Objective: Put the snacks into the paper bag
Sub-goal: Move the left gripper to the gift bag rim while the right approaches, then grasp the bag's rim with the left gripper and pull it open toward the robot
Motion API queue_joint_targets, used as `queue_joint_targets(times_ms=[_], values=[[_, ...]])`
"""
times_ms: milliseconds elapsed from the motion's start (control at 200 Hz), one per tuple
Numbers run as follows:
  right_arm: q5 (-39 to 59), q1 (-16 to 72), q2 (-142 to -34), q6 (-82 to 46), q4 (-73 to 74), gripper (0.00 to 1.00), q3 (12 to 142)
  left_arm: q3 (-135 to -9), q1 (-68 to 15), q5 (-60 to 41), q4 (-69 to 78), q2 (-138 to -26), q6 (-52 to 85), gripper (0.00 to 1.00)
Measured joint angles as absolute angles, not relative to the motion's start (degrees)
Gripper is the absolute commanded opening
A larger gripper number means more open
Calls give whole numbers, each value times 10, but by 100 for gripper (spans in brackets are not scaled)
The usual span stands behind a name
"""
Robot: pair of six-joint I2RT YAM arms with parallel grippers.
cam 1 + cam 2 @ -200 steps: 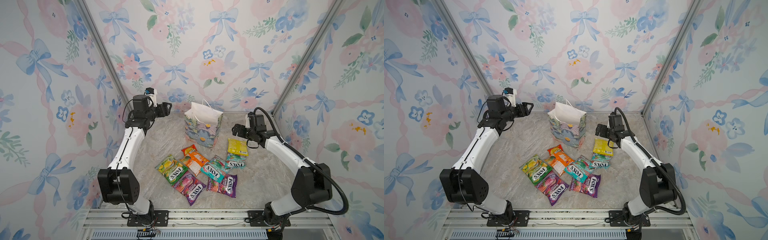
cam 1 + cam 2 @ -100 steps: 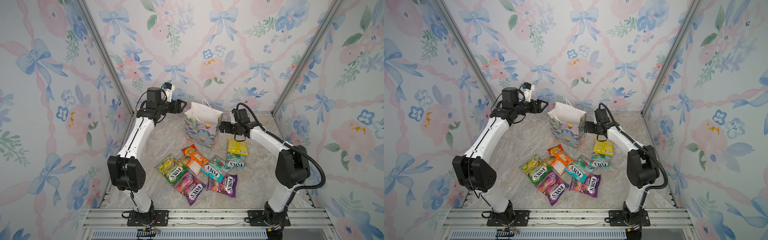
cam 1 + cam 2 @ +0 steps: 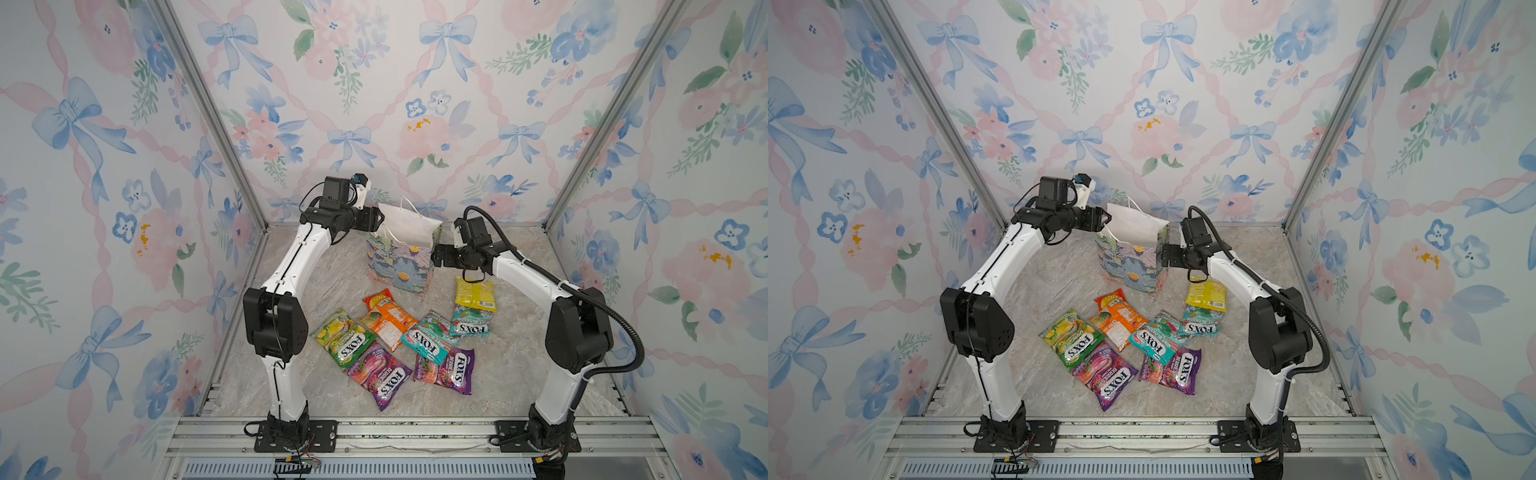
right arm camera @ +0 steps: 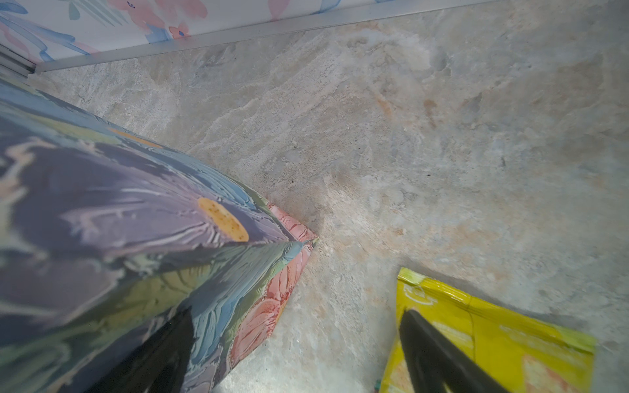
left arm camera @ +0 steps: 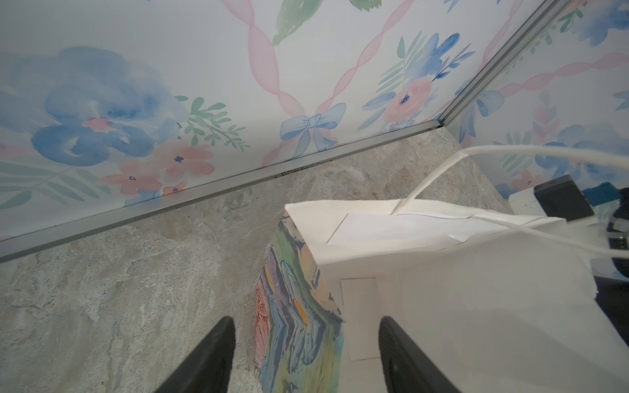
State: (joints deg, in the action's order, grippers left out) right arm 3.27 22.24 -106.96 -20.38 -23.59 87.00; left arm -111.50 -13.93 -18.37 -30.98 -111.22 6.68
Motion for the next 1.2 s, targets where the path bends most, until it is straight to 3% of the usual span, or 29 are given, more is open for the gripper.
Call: queue_joint_targets(times_ms=[440, 670, 915, 1200], values=[[37, 224, -1040, -201, -236, 96, 849, -1120, -139, -147, -332, -1112, 50, 17], [37, 223, -1020, -201, -236, 96, 829, -1121, -139, -121, -337, -1112, 59, 1], [42, 223, -999, -201, -233, 97, 806, -1098, -139, -37, -343, -1084, 93, 0], [57, 223, -988, -202, -228, 97, 783, -994, -139, 79, -349, -965, 136, 0]])
